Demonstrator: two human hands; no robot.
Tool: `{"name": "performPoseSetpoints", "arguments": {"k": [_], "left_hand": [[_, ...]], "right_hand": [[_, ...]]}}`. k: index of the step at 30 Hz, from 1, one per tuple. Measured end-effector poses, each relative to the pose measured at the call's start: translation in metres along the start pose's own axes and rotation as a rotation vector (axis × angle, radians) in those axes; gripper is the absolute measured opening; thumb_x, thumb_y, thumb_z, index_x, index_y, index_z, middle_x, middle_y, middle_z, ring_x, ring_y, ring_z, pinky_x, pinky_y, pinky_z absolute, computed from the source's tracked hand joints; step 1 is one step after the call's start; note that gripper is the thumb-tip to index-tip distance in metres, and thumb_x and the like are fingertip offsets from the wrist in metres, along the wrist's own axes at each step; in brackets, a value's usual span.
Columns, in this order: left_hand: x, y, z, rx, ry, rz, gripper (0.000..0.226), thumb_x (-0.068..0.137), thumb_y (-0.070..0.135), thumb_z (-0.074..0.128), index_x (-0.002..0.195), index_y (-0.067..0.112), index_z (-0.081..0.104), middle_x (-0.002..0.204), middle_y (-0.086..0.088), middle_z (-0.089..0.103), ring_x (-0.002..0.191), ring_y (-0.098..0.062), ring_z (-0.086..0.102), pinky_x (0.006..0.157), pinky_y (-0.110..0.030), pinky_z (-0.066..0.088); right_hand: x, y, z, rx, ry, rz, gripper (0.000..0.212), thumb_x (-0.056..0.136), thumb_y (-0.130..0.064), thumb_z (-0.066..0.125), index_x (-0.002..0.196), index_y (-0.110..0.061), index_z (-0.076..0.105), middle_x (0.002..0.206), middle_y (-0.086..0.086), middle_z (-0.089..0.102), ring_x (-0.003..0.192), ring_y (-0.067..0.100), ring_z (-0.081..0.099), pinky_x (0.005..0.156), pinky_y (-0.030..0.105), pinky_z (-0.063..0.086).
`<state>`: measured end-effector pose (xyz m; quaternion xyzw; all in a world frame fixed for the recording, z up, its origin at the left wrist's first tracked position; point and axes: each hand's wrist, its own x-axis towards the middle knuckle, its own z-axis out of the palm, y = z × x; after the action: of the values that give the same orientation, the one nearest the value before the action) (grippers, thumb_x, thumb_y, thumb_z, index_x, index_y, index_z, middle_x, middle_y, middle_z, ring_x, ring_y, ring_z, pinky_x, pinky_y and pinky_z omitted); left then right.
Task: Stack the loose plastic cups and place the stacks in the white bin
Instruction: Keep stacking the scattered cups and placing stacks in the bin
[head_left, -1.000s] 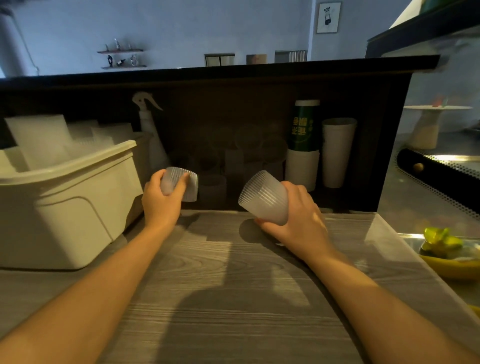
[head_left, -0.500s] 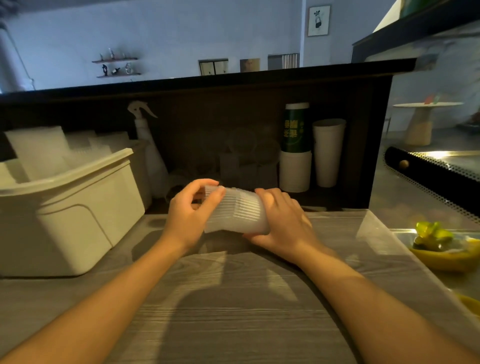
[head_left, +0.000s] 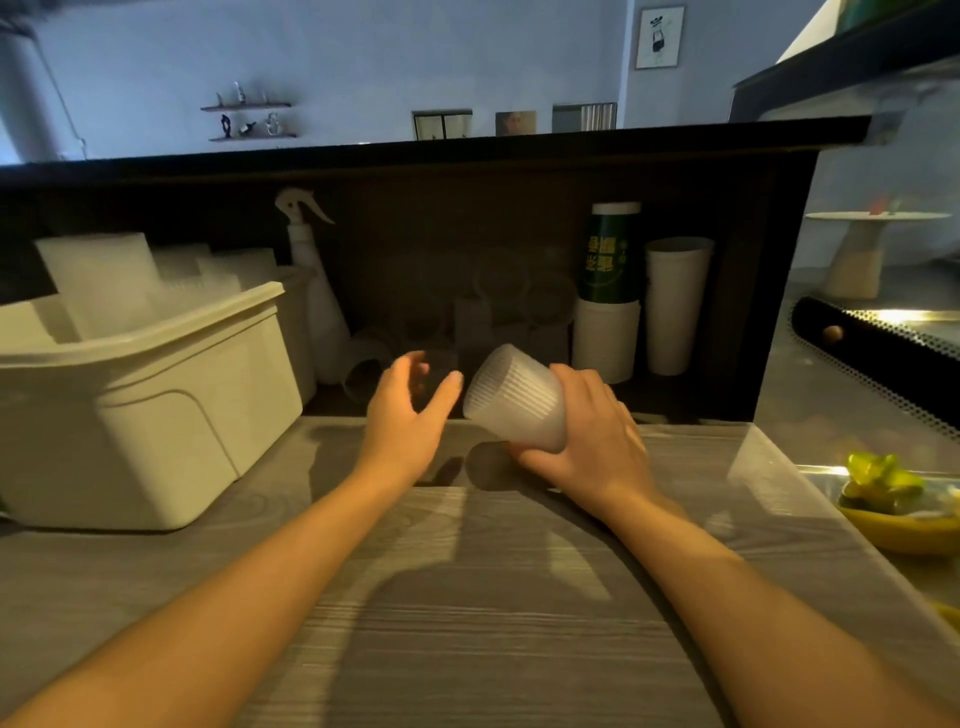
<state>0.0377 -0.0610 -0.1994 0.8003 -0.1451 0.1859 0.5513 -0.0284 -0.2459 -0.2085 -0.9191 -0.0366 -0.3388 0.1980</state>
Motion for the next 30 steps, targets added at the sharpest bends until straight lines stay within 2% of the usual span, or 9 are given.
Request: {"name": "performPoseSetpoints", "arguments": {"k": [2,6,9,15,20,22,25,28,30], "left_hand": [[0.017,-0.012,-0.006,0.132,0.078,-0.083,0.054,0.088,0.043,0.067,0.132,0.017,0.049,0.122,-0.002,0.057,0.100,-0.012,0.057,0.081,-0.024,0.045],[0.045,-0.025,-0.001,0.356,-0.004,-0.294,0.074,0.082,0.050,0.072,0.136,0.008,0.041,0.138,-0.013,0.048,0.124,-0.033,0.049,0.096,-0.042,0.045],[0.060,-0.027,0.012,0.424,-0.047,-0.405,0.084,0.080,0.055,0.071,0.140,0.005,0.037,0.144,-0.018,0.043,0.127,-0.038,0.047,0.098,-0.046,0.046],[0.069,-0.029,0.033,0.431,0.012,-0.386,0.044,0.084,0.040,0.066,0.107,0.003,0.063,0.116,-0.019,0.063,0.106,-0.038,0.059,0.092,-0.044,0.050],[0.071,-0.033,0.036,0.267,0.105,-0.336,0.028,0.081,0.020,0.068,0.088,-0.007,0.064,0.097,-0.025,0.065,0.094,-0.041,0.063,0.081,-0.045,0.054],[0.070,-0.032,0.035,0.195,0.140,-0.347,0.038,0.080,0.020,0.072,0.102,-0.008,0.060,0.106,-0.025,0.064,0.101,-0.041,0.062,0.086,-0.045,0.054],[0.066,-0.025,0.032,0.160,0.159,-0.352,0.069,0.082,0.030,0.076,0.133,-0.004,0.045,0.133,-0.023,0.053,0.120,-0.040,0.053,0.097,-0.042,0.046],[0.060,-0.022,0.021,0.122,0.152,-0.319,0.080,0.083,0.046,0.073,0.143,0.005,0.039,0.144,-0.018,0.046,0.128,-0.037,0.047,0.092,-0.039,0.044],[0.054,-0.020,0.008,0.048,0.156,-0.268,0.078,0.082,0.049,0.072,0.143,0.012,0.041,0.140,-0.010,0.050,0.124,-0.029,0.051,0.085,-0.032,0.044]], "right_hand": [[-0.001,0.006,0.001,0.053,0.061,0.063,0.083,0.068,-0.050,0.078,0.135,-0.023,0.038,0.119,-0.002,0.046,0.108,0.018,0.048,0.091,0.036,0.042],[0.000,0.011,0.003,0.116,0.096,0.114,0.080,0.068,-0.055,0.078,0.131,-0.023,0.040,0.118,-0.004,0.045,0.107,0.016,0.047,0.088,0.039,0.046],[0.001,0.011,0.005,0.136,0.095,0.122,0.081,0.068,-0.056,0.077,0.133,-0.025,0.039,0.118,-0.005,0.044,0.109,0.015,0.046,0.088,0.037,0.046],[0.002,0.014,0.005,0.144,0.093,0.134,0.082,0.069,-0.057,0.076,0.133,-0.026,0.036,0.119,-0.007,0.042,0.109,0.012,0.044,0.090,0.039,0.047],[0.002,0.015,0.004,0.118,0.089,0.132,0.081,0.071,-0.056,0.074,0.134,-0.025,0.035,0.120,-0.005,0.042,0.110,0.013,0.044,0.089,0.035,0.044],[0.002,0.015,0.004,0.124,0.090,0.133,0.079,0.070,-0.056,0.074,0.132,-0.025,0.036,0.119,-0.005,0.043,0.109,0.014,0.045,0.089,0.035,0.044],[0.001,0.015,0.003,0.117,0.092,0.131,0.077,0.070,-0.056,0.074,0.130,-0.025,0.037,0.117,-0.006,0.043,0.108,0.014,0.045,0.088,0.034,0.042],[0.002,0.015,0.003,0.098,0.086,0.129,0.077,0.070,-0.057,0.074,0.130,-0.026,0.037,0.118,-0.006,0.043,0.107,0.014,0.046,0.088,0.032,0.041],[0.002,0.013,0.003,0.081,0.079,0.121,0.078,0.070,-0.058,0.074,0.130,-0.025,0.037,0.118,-0.005,0.043,0.108,0.015,0.046,0.090,0.035,0.043]]}}
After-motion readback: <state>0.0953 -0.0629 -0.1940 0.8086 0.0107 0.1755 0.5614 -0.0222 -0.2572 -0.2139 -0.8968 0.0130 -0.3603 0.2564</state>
